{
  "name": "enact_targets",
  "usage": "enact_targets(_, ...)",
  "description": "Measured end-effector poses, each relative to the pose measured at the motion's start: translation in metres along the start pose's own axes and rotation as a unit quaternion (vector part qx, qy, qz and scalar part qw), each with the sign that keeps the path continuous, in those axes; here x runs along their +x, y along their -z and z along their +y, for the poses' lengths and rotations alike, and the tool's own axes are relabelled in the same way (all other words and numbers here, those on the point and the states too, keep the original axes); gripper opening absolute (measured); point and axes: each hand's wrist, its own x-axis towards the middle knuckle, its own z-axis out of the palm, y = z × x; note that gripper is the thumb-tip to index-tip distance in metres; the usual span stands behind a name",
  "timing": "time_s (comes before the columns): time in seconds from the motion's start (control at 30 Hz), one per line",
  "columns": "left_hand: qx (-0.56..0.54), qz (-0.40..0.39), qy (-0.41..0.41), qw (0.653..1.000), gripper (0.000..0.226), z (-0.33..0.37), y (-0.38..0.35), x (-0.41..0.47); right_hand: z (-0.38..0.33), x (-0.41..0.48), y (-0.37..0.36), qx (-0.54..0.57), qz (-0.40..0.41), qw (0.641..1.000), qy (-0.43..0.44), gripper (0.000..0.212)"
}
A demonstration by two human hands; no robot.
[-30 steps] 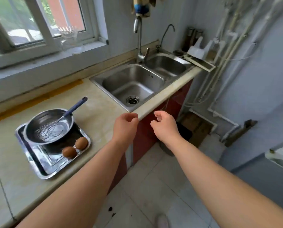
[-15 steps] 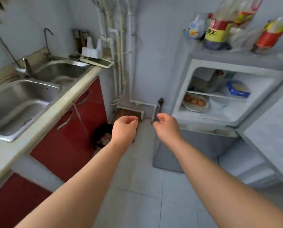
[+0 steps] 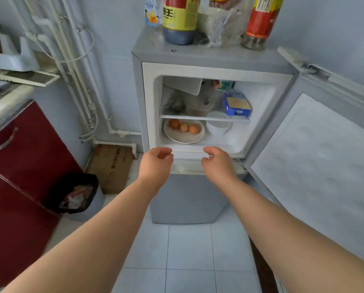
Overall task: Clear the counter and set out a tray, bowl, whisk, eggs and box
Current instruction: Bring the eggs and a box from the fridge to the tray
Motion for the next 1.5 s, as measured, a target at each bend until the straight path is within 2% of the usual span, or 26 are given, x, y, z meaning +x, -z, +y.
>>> enact_targets(0.3,0.103,-0.013,-0.034,0.994,0.038,-0.022,-0.062,0.094,0.038,0.1,-0.018,-0.029,0.03,0.999,-0.006,0.044)
enact_targets(0.57,0.211,-0.004,-0.089,0.973,0.046,-0.049,-0.11,0.2,0.063,0.195,-0.058,-0.082,0.031,0.995,0.037,0.047)
enact_targets(0.67,0.257,0.006,-0.122,0.959,0.039,-0.049,-0.121,0.235,0.063,0.222,-0.066,-0.127,0.046,0.988,0.076,0.048)
enact_targets(0.83,0.337,0.015,-0.176,0.925,0.007,-0.049,-0.138,0.28,0.055,0.259,-0.078,-0.246,0.051,0.96,0.127,0.04)
enact_targets(0.9,0.354,0.01,-0.189,0.916,0.019,-0.048,-0.142,0.291,0.053,0.269,-0.084,-0.267,0.047,0.953,0.136,0.034)
enact_targets(1.0,0.396,0.014,-0.219,0.892,0.034,-0.05,-0.144,0.304,0.052,0.277,-0.09,-0.279,0.044,0.948,0.145,0.037)
enact_targets(1.07,0.428,0.004,-0.205,0.88,0.025,-0.054,-0.147,0.311,0.052,0.278,-0.091,-0.269,0.038,0.953,0.137,0.041)
enact_targets(1.13,0.418,-0.006,-0.176,0.891,0.01,-0.057,-0.147,0.315,0.052,0.28,-0.092,-0.264,0.041,0.955,0.13,0.041)
enact_targets(1.23,0.436,0.012,-0.229,0.87,0.024,-0.057,-0.148,0.319,0.052,0.285,-0.094,-0.265,0.044,0.955,0.126,0.03)
enact_targets(1.33,0.48,-0.002,-0.224,0.848,0.017,-0.057,-0.142,0.315,0.053,0.286,-0.093,-0.283,0.023,0.952,0.116,0.024)
enact_targets(1.43,0.506,-0.005,-0.248,0.826,0.038,-0.055,-0.14,0.311,0.054,0.283,-0.09,-0.303,0.011,0.944,0.13,0.017)
enact_targets(1.5,0.526,-0.023,-0.245,0.814,0.036,-0.053,-0.141,0.313,0.055,0.281,-0.088,-0.307,0.017,0.941,0.14,0.016)
